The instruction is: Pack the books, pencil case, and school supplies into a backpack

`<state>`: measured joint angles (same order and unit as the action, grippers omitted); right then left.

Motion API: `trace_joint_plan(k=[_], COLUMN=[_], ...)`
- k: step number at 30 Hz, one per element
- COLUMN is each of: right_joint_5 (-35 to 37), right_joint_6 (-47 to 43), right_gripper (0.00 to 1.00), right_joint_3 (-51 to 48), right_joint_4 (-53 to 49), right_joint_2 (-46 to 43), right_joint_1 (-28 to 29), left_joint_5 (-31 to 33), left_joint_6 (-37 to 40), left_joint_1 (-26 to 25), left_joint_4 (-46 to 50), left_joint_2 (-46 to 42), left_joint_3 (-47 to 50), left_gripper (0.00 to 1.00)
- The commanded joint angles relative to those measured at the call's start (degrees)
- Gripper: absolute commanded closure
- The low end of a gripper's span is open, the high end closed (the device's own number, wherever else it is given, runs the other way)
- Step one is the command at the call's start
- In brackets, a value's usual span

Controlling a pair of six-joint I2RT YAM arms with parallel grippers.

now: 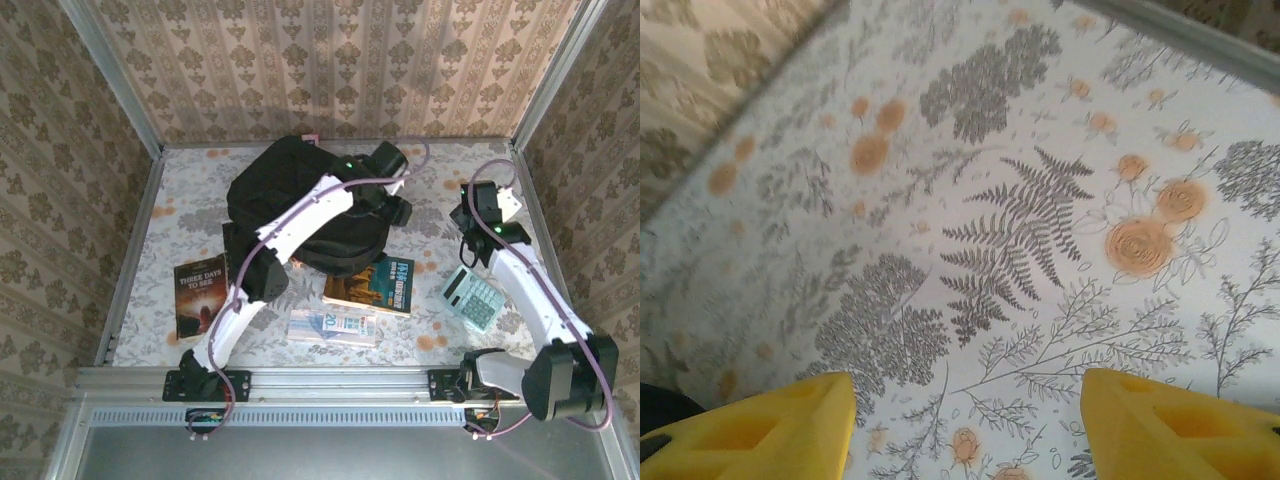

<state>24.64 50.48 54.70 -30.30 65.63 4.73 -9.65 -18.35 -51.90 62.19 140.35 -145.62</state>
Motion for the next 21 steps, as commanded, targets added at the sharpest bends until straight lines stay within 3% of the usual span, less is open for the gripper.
trace_joint_plan(k=[1, 6, 18, 21], right_joint_5=[1.97, -0.46, -3.49, -4.95], right_joint_6=[1.9, 1.82, 2.69, 2.95], right_gripper=[0.37, 0.37, 0.4, 0.46], right_joint_3=[-1.37, -2.89, -4.1, -4.66], right_joint_4=[-2.19, -1.01, 1.12, 2.09], right_joint_2=[-1.35, -1.16, -0.98, -1.44], right_joint_1=[-0.6, -0.69, -0.78, -0.78], left_joint_5=[-2.36, -3.61, 2.7, 5.17], left_joint_6=[-0.35, -1.07, 0.54, 1.62], left_joint_1=[0.95, 0.42, -1.17, -1.51], left_joint_4=[3.38, 2.7, 4.72, 5.72], left_joint_2=[0.93, 3.3, 7.37, 8.34], left_joint_3=[-1.17, -0.94, -0.34, -1.76], left_gripper=[0.39, 0.48, 0.6, 0.75])
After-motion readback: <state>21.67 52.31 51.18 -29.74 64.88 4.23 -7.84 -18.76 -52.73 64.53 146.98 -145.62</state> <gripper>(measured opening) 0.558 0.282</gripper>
